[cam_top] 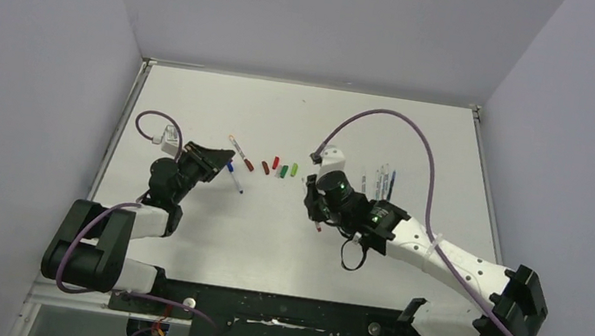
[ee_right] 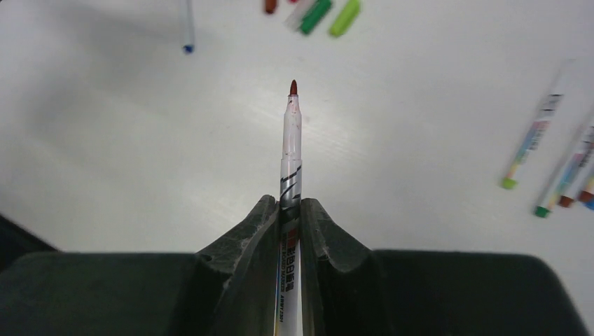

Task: Open the pen caps

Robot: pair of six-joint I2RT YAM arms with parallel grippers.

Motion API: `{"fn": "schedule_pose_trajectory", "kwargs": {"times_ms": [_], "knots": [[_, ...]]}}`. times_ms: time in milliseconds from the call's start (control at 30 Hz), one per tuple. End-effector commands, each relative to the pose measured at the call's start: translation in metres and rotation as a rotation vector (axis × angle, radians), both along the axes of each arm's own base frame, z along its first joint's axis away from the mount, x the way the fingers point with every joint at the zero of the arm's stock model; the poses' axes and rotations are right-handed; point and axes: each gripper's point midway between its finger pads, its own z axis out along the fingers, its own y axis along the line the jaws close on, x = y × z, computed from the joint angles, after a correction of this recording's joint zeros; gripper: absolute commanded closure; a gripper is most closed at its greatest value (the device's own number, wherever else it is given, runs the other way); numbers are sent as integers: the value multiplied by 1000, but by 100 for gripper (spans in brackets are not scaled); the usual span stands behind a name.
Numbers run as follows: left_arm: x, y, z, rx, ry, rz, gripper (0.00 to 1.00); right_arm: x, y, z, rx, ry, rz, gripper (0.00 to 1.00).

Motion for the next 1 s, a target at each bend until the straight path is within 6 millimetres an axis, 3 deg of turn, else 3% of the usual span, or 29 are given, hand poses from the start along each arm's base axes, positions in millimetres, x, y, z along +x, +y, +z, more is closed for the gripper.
{"fn": "schedule_pose_trajectory", "kwargs": {"times_ms": [0, 133, 233, 400, 567, 767, 967], "knots": [[6, 3, 18, 10, -68, 12, 99, 55, -60, 36, -84, -108, -271, 100], [6, 2, 16, 8, -64, 8, 99, 91, -99, 37, -165, -108, -432, 100], [6, 2, 16, 6, -63, 3, 99, 117, -128, 16, -256, -65, -519, 100], [6, 1, 15, 6, -62, 0, 99, 147, -155, -18, -293, 14, -563, 100], [7, 1, 16, 8, -63, 0, 99, 165, -167, -50, -303, 78, -571, 100], [7, 0, 14, 6, -59, -5, 99, 173, -180, -83, -336, 150, -581, 100], [7, 0, 14, 6, -58, -7, 99, 174, -184, -99, -346, 187, -576, 93]]}}
